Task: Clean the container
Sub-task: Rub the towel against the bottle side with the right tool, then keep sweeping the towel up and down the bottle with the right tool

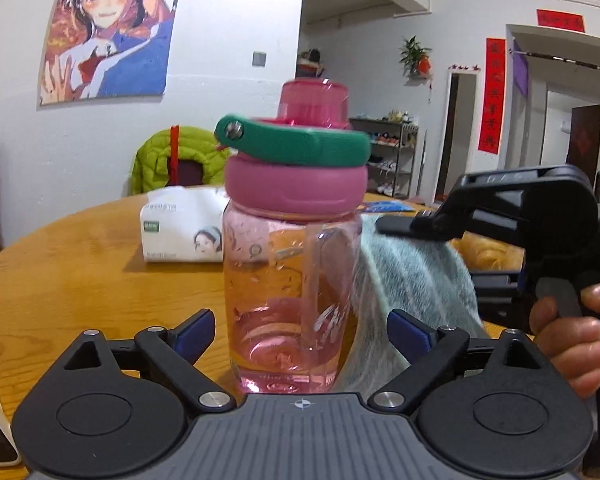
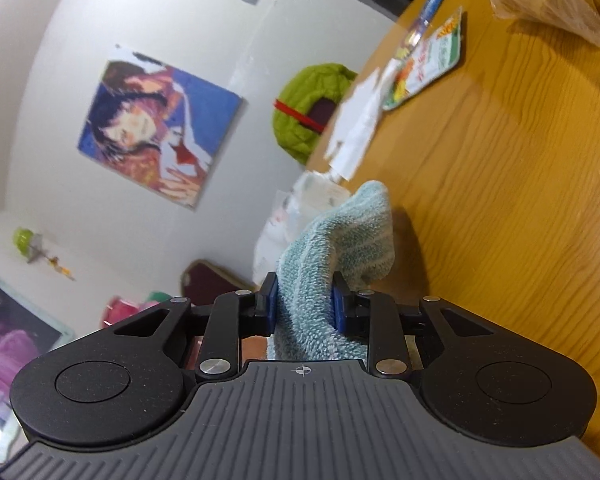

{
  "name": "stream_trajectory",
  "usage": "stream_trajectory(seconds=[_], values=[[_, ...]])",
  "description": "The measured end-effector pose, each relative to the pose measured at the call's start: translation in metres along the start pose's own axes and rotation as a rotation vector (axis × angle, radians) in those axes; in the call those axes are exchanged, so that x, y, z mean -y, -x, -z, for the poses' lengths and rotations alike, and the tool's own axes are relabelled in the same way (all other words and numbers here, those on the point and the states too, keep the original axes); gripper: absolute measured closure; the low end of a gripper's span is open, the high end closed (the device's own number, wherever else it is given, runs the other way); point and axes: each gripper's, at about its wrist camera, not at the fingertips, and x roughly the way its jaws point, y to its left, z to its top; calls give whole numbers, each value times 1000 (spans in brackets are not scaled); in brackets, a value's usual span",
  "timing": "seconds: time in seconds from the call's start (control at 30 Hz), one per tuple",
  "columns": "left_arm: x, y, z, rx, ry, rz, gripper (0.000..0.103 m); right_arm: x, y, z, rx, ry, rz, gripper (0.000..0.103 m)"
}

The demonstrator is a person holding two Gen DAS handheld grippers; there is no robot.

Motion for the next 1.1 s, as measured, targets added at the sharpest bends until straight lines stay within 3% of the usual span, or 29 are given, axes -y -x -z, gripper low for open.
stream_trajectory(seconds=[0.07, 0.13, 0.27, 0.37, 0.53, 0.6, 0.63, 0.73, 0.87, 0.97, 1.1], values=[[4, 3, 0, 16, -21, -12, 11, 1, 4, -2, 31, -24, -66, 76], [8, 6, 0, 32, -43, -25, 13, 6, 6, -2, 44, -82, -188, 77], [17, 8, 2, 61, -99, -20, 17, 8, -3, 1, -19, -152, -373, 77], [19, 4, 4, 71, -139, -42, 18, 4, -15, 8, -90, -118, -295, 76], [12, -2, 4, 69, -150, -38, 18, 16, -34, 13, -218, -69, 61, 77], [9, -2, 4, 71, -143, -32, 18, 17, -40, 17, -237, -30, 126, 77], [9, -2, 3, 72, -139, -28, 18, 17, -40, 18, -233, -14, 131, 77], [7, -2, 3, 74, -132, -20, 18, 6, -25, 12, -152, 17, 1, 77], [8, -3, 5, 78, -139, -20, 18, -1, -3, 4, -66, -11, -243, 77], [8, -3, 5, 77, -142, -22, 18, 5, -11, 7, -109, -42, -193, 77], [8, -3, 5, 75, -142, -24, 18, 15, -27, 12, -187, -36, -9, 76]])
